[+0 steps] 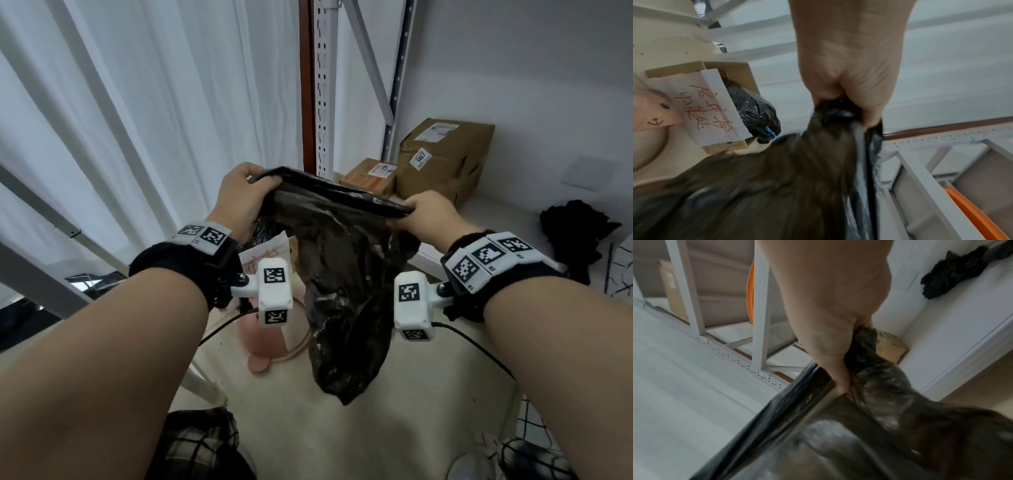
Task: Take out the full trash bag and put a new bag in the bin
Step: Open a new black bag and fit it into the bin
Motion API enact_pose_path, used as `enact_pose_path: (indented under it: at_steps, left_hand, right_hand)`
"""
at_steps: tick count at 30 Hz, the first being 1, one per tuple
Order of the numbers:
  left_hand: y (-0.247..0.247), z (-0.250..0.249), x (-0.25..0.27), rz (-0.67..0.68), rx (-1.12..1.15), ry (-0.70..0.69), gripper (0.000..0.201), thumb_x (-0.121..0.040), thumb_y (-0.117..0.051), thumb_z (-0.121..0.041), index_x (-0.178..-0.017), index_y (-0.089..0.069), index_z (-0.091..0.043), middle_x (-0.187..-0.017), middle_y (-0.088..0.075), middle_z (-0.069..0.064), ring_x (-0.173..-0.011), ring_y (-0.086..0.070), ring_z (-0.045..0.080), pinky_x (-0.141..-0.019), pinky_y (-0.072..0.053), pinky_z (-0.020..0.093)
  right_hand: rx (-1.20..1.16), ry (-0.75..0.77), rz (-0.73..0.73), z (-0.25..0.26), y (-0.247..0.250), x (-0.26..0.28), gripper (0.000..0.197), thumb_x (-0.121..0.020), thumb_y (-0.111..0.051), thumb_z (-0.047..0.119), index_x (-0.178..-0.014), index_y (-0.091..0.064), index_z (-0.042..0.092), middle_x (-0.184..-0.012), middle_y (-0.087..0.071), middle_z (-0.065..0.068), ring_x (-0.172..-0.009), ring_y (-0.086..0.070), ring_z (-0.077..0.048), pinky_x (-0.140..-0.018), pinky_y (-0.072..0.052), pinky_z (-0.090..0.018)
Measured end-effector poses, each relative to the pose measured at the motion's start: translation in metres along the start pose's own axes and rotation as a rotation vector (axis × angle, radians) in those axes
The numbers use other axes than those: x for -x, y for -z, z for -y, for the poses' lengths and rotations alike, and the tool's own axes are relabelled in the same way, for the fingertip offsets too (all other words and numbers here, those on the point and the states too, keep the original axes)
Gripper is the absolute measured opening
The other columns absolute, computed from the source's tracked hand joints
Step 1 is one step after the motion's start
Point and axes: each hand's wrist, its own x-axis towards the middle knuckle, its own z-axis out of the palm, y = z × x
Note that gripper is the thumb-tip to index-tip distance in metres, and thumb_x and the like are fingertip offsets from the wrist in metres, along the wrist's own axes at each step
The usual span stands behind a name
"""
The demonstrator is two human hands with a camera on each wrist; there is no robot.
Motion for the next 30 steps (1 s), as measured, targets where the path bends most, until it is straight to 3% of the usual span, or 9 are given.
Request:
enact_pose_path:
  at_steps: [3, 7, 10, 12, 14, 16, 19, 23, 30]
  left_hand:
    - [0.000, -0.001, -0.002, -0.038, -0.093, -0.119, 0.014, -0.083, -0.064, -0.013, -0.084, -0.054, -0.022, -0.089, -0.064, 0.008, -0.081, -0.064, 0.024, -0.079, -0.056, 0.040]
    - [-0.011, -0.013, 0.007, 0.194, -0.327, -0.306, 0.007, -0.091, -0.059, -0.017, -0.097, -0.056, -0.014, -0.086, -0.060, -0.005, -0.080, -0.058, 0.007, -0.075, -0.047, 0.013]
    - [-0.022, -0.023, 0.016, 0.295, -0.349, -0.358, 0.008, -0.092, -0.057, -0.015, -0.099, -0.057, -0.014, -0.091, -0.063, 0.000, -0.080, -0.058, 0.003, -0.076, -0.046, 0.011]
    - [-0.026, -0.028, 0.020, 0.343, -0.354, -0.327, 0.015, -0.090, -0.061, -0.018, -0.102, -0.058, -0.010, -0.096, -0.067, 0.011, -0.083, -0.063, 0.012, -0.082, -0.051, 0.022]
    - [-0.026, -0.031, 0.022, 0.415, -0.431, -0.278, 0.028, -0.085, -0.068, -0.025, -0.105, -0.056, -0.010, -0.093, -0.068, 0.007, -0.081, -0.064, 0.012, -0.078, -0.053, 0.021]
    - [-0.021, -0.034, 0.024, 0.536, -0.611, -0.210, 0.037, -0.081, -0.072, -0.030, -0.110, -0.057, -0.013, -0.095, -0.066, -0.002, -0.083, -0.062, 0.005, -0.078, -0.050, 0.016]
    - [-0.010, -0.025, 0.020, 0.645, -0.826, -0.095, 0.032, -0.084, -0.069, -0.024, -0.112, -0.064, -0.011, -0.098, -0.069, 0.002, -0.090, -0.064, 0.015, -0.089, -0.049, 0.026]
    - [0.004, -0.005, 0.010, 0.527, -1.023, -0.033, 0.028, -0.087, -0.065, -0.030, -0.103, -0.068, -0.008, -0.096, -0.068, 0.010, -0.095, -0.063, 0.026, -0.093, -0.048, 0.038]
    - [0.015, 0.025, 0.007, 0.120, -0.947, -0.052, 0.026, -0.096, -0.049, -0.029, -0.095, -0.057, -0.003, -0.089, -0.056, 0.012, -0.090, -0.053, 0.027, -0.076, -0.034, 0.029]
  right_hand:
    - [0.163, -0.067, 0.050, 0.001, 0.001, 0.009, 0.024, -0.078, -0.072, 0.037, -0.090, -0.067, 0.016, -0.089, -0.063, -0.003, -0.085, -0.055, -0.022, -0.072, -0.037, -0.028]
    - [-0.422, 0.101, 0.266, 0.026, -0.001, 0.017, 0.062, -0.073, -0.077, 0.036, -0.125, -0.048, 0.017, -0.118, -0.057, -0.002, -0.108, -0.055, -0.016, -0.081, -0.042, -0.022]
    - [-0.607, 0.182, 0.265, 0.044, -0.002, 0.014, 0.077, -0.073, -0.078, 0.033, -0.138, -0.038, 0.021, -0.114, -0.062, -0.004, -0.108, -0.059, -0.012, -0.099, -0.043, -0.028]
    - [-0.645, 0.249, 0.284, 0.053, -0.003, 0.013, 0.059, -0.075, -0.077, 0.023, -0.128, -0.053, 0.012, -0.109, -0.066, -0.010, -0.100, -0.064, -0.016, -0.096, -0.048, -0.032]
    - [-0.613, 0.288, 0.204, 0.057, -0.002, 0.013, 0.016, -0.081, -0.070, 0.011, -0.095, -0.068, 0.004, -0.090, -0.068, -0.009, -0.082, -0.065, -0.014, -0.084, -0.053, -0.029]
    - [-0.541, 0.291, 0.046, 0.055, 0.000, 0.012, 0.015, -0.086, -0.064, 0.010, -0.071, -0.066, 0.010, -0.074, -0.063, -0.001, -0.069, -0.061, -0.008, -0.075, -0.050, -0.023]
    - [-0.442, 0.251, -0.135, 0.039, -0.001, 0.004, 0.019, -0.092, -0.055, 0.013, -0.088, -0.066, -0.002, -0.084, -0.064, -0.012, -0.082, -0.060, -0.025, -0.082, -0.046, -0.036]
    - [-0.399, 0.135, -0.306, 0.012, -0.004, -0.001, 0.021, -0.094, -0.052, 0.011, -0.100, -0.066, -0.002, -0.089, -0.059, -0.009, -0.088, -0.054, -0.021, -0.078, -0.040, -0.031]
    - [-0.223, -0.025, -0.437, -0.024, -0.005, -0.002, 0.019, -0.090, -0.057, 0.015, -0.094, -0.064, -0.002, -0.092, -0.065, -0.020, -0.091, -0.059, -0.033, -0.071, -0.037, -0.030]
